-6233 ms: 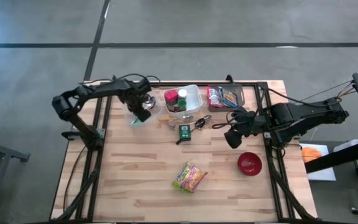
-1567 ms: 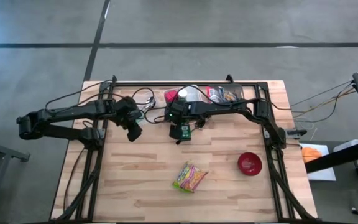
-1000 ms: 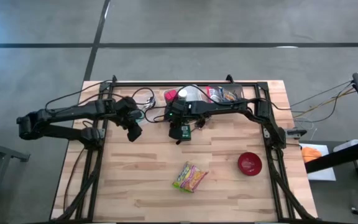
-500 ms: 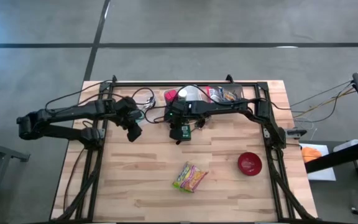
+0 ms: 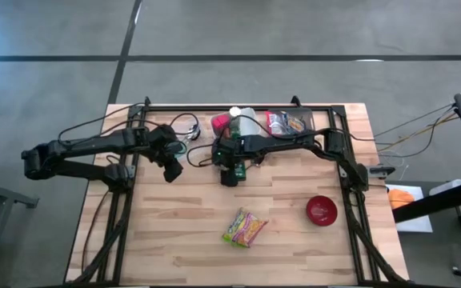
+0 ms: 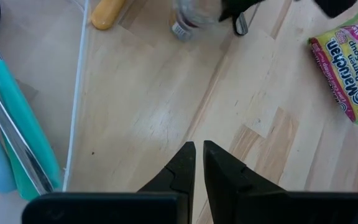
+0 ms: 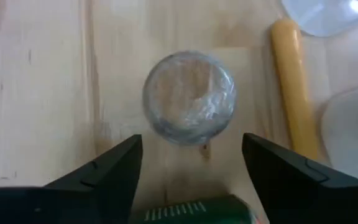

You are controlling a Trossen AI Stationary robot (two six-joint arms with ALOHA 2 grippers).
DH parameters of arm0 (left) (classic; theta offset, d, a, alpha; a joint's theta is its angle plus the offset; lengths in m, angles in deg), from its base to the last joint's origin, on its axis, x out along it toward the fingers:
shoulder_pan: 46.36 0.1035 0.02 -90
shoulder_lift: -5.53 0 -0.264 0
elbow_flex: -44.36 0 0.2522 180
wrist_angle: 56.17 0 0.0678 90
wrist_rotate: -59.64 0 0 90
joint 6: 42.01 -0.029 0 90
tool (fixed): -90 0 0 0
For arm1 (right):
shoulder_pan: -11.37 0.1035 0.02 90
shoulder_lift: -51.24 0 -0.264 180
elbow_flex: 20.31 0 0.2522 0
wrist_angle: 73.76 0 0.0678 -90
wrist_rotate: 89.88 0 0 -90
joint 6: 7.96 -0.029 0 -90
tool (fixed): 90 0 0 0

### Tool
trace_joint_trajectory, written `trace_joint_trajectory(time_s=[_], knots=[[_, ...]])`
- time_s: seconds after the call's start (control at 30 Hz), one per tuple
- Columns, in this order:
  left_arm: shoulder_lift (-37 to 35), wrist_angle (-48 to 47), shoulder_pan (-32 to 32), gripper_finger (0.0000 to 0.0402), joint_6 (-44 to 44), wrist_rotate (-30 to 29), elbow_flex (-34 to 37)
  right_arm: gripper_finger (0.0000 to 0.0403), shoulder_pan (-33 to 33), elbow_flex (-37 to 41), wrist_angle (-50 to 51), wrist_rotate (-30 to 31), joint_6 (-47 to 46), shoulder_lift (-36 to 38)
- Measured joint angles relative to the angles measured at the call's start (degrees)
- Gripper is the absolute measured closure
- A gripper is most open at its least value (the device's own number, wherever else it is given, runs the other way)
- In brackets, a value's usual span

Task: Pick & Place Food Item
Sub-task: Put the brown seasoning bottle into the white bin

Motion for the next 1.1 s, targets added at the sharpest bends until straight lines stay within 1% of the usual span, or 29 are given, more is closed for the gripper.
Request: trace_joint_trajectory(time_s=[0.1,0.23,0.53,0.7,0.83,1.1], knots=[[0.00,0.00,0.01,0.0367,0.00,0.08,0.00,0.0116,0.39,-0.06,-0.43,0.62,0.26,-0.20],[0.00,-0.21,-0.01,0.0367,-0.02,0.46,0.00,0.0111,0.72,-0.13,-0.75,3.64,-0.52,-0.31],[0.00,-0.57,-0.01,0.0367,-0.15,0.60,0.00,0.0110,2.22,-0.31,-1.69,3.54,0.40,-0.19],[0.00,-1.33,0.01,0.0367,-0.15,0.63,0.00,0.0110,3.35,-2.33,-1.39,3.42,2.00,0.19],[0.00,-1.31,0.01,0.0367,-0.14,0.63,0.00,0.0110,3.45,-3.89,-1.61,3.43,2.09,0.25],[0.00,-1.30,0.01,0.0367,-0.12,0.63,0.00,0.0110,3.56,-3.93,-3.66,3.43,1.97,-0.82]])
